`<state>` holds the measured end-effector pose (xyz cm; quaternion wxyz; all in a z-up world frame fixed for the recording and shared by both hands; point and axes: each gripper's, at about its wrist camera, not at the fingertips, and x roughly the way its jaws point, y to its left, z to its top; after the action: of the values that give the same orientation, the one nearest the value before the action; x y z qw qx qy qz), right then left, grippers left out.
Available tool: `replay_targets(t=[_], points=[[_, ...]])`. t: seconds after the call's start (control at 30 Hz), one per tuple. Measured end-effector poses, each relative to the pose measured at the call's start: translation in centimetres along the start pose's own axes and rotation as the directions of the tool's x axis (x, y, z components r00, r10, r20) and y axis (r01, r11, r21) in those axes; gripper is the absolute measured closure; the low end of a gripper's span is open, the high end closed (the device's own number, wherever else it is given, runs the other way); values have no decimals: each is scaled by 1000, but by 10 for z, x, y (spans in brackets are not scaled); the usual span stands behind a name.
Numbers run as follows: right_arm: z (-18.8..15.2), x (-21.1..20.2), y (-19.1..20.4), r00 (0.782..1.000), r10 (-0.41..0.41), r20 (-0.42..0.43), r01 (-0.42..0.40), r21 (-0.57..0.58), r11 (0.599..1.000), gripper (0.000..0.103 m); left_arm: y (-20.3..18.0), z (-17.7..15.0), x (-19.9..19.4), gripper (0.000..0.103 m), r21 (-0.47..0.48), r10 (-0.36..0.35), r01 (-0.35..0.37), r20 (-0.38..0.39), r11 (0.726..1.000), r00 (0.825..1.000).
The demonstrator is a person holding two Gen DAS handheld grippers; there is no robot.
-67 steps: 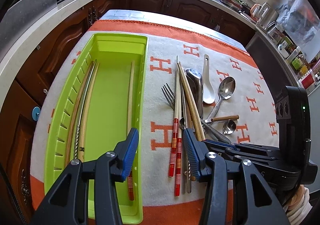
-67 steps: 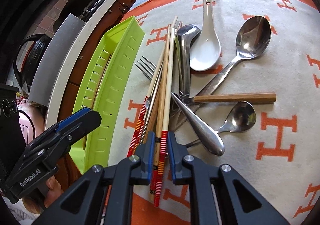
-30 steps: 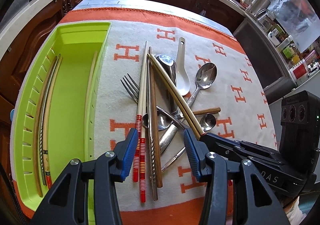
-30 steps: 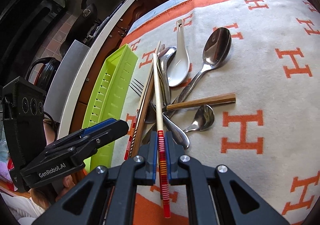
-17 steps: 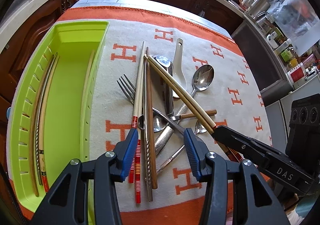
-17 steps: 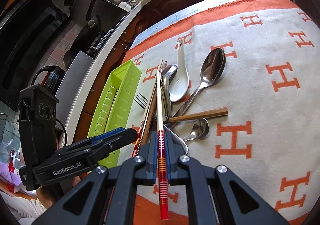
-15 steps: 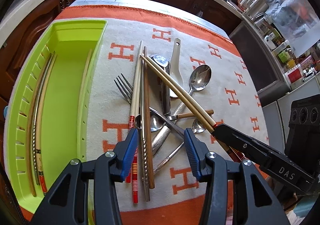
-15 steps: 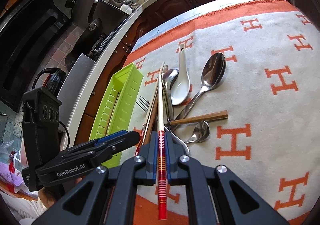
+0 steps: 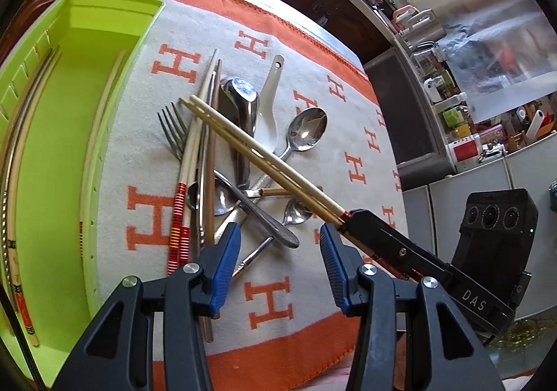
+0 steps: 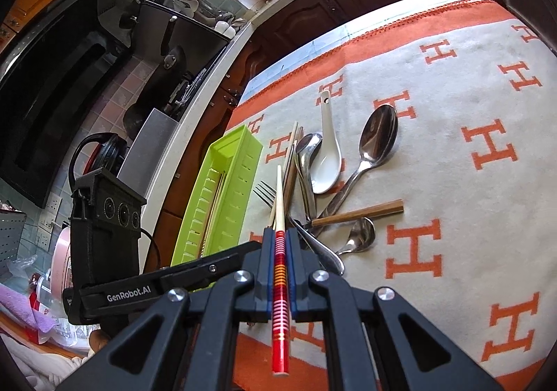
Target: Organize utensils
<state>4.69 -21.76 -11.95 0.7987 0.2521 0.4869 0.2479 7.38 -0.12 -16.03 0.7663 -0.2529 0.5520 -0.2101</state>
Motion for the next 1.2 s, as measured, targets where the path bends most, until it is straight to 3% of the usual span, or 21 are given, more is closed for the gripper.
replay_targets(t=[0.13,0.23,0.57,0.83,1.0,1.2], points=[[0,1,1,1000,5,-2,-5,7,1000,98,6,4,8,58,-65,-96,94,-20,993,995],[-1,1,-1,1000,3,-5,-3,20,1000,98,10,7,13,58,-106,-128,126,-12,986,992],[-2,3,-5,1000,-8,-23,8,18,1000,98,11,8,-1,58,-89,-2,7,62,996,998],[-1,-12,0,999,-5,50,4,14,1000,98,6,10,4,58,-68,9,-8,23,998,1000],[2,-21,2,996,4,86,-5,15,1000,98,-4,12,20,59,-41,67,-68,-20,997,998],[3,-26,-2,995,8,101,-10,27,1000,98,-6,16,46,79,-52,115,-118,-65,992,991]])
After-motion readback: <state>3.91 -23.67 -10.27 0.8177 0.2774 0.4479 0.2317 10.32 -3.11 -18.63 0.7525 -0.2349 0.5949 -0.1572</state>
